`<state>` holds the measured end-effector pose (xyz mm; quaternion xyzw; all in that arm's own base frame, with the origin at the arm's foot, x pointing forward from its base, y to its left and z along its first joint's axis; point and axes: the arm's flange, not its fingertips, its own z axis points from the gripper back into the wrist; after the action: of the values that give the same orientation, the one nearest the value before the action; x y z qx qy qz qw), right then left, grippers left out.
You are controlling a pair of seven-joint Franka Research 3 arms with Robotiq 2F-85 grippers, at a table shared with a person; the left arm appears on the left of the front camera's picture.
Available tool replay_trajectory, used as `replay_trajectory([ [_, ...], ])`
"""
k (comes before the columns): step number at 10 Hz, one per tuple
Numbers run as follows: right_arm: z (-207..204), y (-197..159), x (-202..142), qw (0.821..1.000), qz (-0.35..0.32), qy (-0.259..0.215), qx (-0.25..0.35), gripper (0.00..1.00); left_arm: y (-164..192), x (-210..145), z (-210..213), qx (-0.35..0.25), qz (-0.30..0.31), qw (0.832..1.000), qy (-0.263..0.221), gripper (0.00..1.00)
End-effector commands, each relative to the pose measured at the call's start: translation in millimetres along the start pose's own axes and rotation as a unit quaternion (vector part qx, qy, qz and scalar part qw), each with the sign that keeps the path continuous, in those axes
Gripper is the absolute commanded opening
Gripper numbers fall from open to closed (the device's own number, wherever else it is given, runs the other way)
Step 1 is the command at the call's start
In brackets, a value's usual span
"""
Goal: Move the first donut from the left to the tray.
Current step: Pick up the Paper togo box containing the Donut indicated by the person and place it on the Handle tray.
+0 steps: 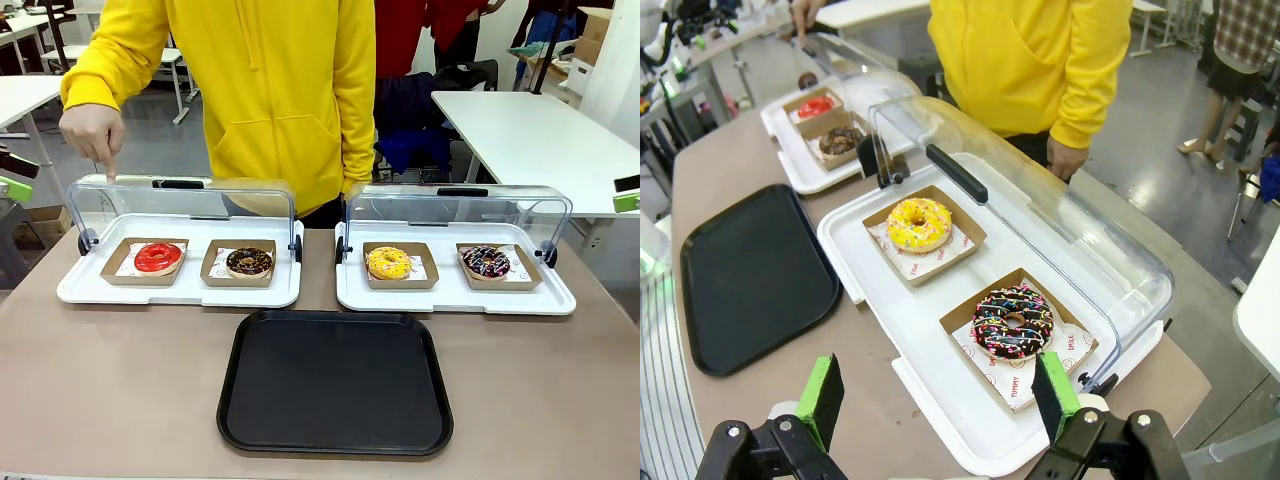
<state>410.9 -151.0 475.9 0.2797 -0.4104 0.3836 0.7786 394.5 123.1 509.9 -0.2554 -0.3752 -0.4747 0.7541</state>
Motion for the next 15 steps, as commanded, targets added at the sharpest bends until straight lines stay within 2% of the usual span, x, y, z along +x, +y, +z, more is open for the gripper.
replay_trajectory([
  [1, -2, -2, 1, 1.0, 0.005, -0.016, -0.001, 1.0, 3, 8, -4, 0.001, -0.015, 0.999, 0.029, 1.0],
  [2, -2, -2, 1, 1.0, 0.005, -0.016, -0.001, 1.0, 7, 18, -9, -0.006, -0.029, 0.996, 0.084, 1.0],
  [6, -2, -2, 1, 1.0, 0.005, -0.016, -0.001, 1.0, 28, 37, -46, 0.014, -0.093, 0.97, 0.223, 1.0],
  [8, -2, -2, 1, 1.0, 0.005, -0.016, -0.001, 1.0, 40, 37, -74, -0.019, -0.119, 0.953, 0.279, 1.0],
  [11, -2, -2, 1, 1.0, 0.005, -0.016, -0.001, 1.0, 62, 17, -125, -0.017, -0.132, 0.933, 0.334, 1.0],
  [13, -2, -2, 1, 1.0, 0.005, -0.016, -0.001, 1.0, 67, 0, -156, -0.007, -0.162, 0.924, 0.347, 1.0],
  [15, -2, -2, 1, 1.0, 0.005, -0.016, -0.001, 1.0, 76, -13, -181, -0.033, -0.178, 0.921, 0.345, 1.0],
])
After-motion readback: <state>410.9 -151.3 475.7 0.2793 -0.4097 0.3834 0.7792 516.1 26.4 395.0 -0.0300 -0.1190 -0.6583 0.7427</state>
